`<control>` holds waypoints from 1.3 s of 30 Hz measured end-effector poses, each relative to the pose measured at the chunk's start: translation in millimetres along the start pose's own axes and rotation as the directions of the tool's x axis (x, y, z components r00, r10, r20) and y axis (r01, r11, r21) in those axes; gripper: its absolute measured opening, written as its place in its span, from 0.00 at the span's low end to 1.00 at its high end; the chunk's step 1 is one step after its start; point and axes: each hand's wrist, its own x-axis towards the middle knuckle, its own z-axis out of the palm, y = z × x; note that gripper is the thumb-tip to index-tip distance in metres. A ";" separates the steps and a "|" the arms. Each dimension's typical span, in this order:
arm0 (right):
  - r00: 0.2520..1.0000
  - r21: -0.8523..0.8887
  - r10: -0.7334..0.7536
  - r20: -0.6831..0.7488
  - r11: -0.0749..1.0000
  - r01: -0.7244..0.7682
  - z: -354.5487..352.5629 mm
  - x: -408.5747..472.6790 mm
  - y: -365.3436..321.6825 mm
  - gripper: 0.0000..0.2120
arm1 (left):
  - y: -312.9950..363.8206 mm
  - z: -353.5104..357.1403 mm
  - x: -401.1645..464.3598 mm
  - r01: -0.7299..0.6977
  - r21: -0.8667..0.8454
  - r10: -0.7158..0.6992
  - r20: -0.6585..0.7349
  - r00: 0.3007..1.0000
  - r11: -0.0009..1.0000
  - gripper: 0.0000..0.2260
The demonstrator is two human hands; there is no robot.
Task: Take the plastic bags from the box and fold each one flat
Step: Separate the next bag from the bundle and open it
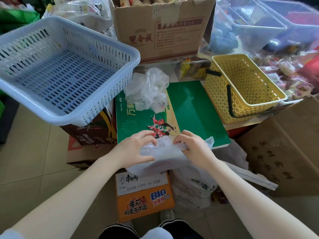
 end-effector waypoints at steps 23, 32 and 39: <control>0.635 0.187 0.533 0.559 0.665 -0.723 2.6 -2.3 11.7 0.27 | -9.8 22.3 2.9 -0.217 0.203 0.286 -0.423 0.860 0.955 0.02; 0.813 0.788 0.534 0.233 0.386 -0.479 -20.0 9.1 27.5 0.15 | -28.8 25.4 -1.5 -0.038 0.346 0.138 -0.269 0.953 0.938 0.09; 0.824 0.736 0.550 0.135 0.501 -0.455 -23.0 7.9 44.0 0.11 | -25.9 21.4 7.7 0.121 0.351 -0.124 -0.014 0.992 0.929 0.15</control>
